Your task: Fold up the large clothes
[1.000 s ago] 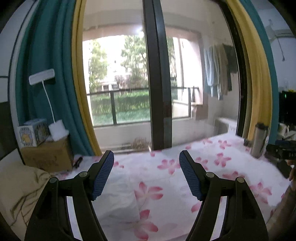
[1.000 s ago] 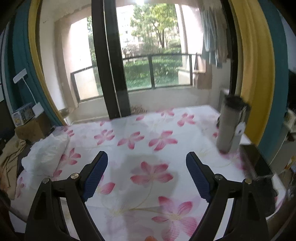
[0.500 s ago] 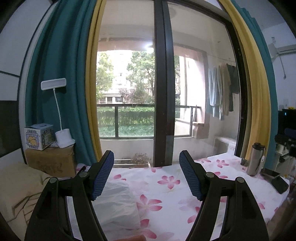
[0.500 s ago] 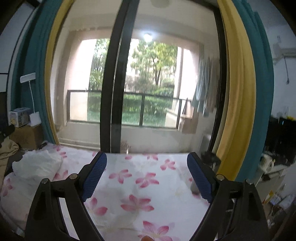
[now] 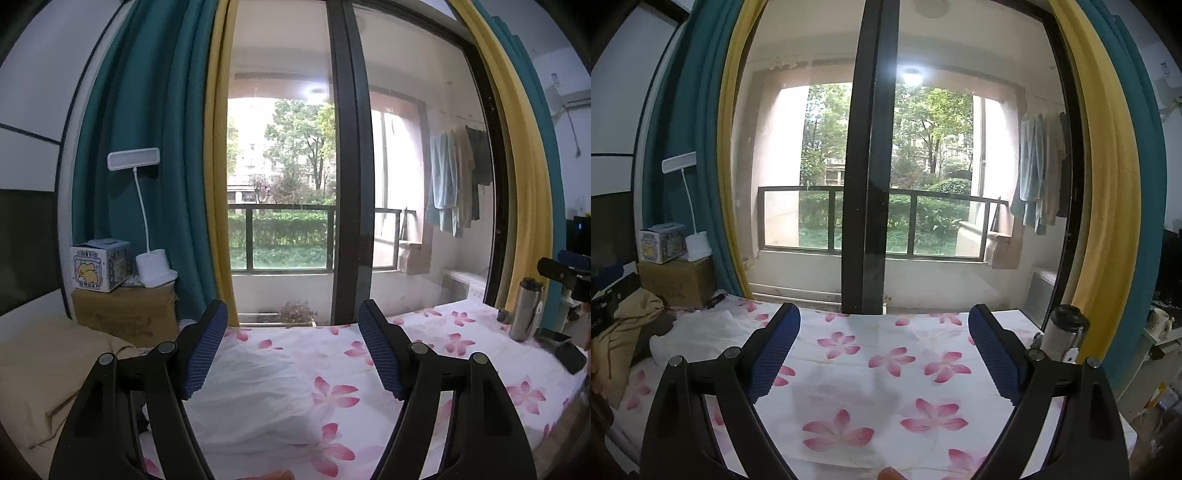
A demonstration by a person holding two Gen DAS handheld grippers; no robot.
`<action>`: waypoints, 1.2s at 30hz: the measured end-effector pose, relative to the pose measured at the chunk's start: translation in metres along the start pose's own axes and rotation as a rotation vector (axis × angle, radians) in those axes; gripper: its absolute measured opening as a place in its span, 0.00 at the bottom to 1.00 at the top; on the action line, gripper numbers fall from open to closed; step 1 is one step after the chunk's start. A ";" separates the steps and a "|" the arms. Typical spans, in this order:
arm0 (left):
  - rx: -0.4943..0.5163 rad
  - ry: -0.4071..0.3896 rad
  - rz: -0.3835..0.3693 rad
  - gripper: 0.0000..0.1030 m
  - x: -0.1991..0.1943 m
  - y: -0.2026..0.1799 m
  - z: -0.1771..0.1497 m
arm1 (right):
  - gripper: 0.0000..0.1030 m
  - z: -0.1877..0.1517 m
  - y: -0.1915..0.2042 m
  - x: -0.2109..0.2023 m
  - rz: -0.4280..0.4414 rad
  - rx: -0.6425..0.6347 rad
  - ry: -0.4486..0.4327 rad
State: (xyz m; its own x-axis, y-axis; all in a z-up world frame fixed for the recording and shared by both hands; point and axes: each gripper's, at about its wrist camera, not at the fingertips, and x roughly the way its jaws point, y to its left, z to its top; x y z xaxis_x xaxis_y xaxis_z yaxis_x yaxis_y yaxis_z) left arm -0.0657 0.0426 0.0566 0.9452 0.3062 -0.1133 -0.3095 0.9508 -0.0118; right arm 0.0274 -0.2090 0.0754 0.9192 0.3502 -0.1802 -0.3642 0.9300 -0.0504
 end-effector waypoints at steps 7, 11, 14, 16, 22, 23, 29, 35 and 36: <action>-0.033 0.019 -0.015 0.74 0.005 0.011 -0.004 | 0.89 -0.003 0.007 0.006 0.001 0.004 0.016; -0.045 0.040 -0.010 0.74 0.011 0.013 -0.008 | 0.89 -0.006 0.010 0.010 0.005 -0.005 0.036; -0.051 0.050 -0.013 0.74 0.013 0.011 -0.010 | 0.89 -0.009 0.008 0.013 0.007 -0.004 0.048; -0.048 0.052 -0.015 0.74 0.014 0.009 -0.011 | 0.89 -0.010 0.006 0.014 0.007 -0.003 0.054; -0.041 0.062 -0.021 0.74 0.017 0.005 -0.014 | 0.89 -0.011 0.003 0.017 0.004 0.002 0.062; -0.041 0.063 -0.021 0.74 0.018 0.006 -0.014 | 0.89 -0.011 0.003 0.018 0.004 0.004 0.063; -0.043 0.063 -0.020 0.74 0.019 0.006 -0.014 | 0.89 -0.012 0.000 0.021 0.002 0.009 0.072; -0.040 0.065 -0.022 0.74 0.019 0.006 -0.015 | 0.89 -0.012 -0.001 0.020 0.001 0.007 0.067; -0.040 0.065 -0.022 0.74 0.019 0.006 -0.015 | 0.89 -0.013 -0.001 0.020 0.001 0.007 0.067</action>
State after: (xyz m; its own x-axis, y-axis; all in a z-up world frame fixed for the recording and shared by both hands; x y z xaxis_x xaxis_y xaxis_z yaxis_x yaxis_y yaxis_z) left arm -0.0509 0.0531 0.0398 0.9436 0.2802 -0.1764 -0.2935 0.9544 -0.0543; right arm 0.0443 -0.2046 0.0595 0.9067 0.3430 -0.2454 -0.3637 0.9305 -0.0434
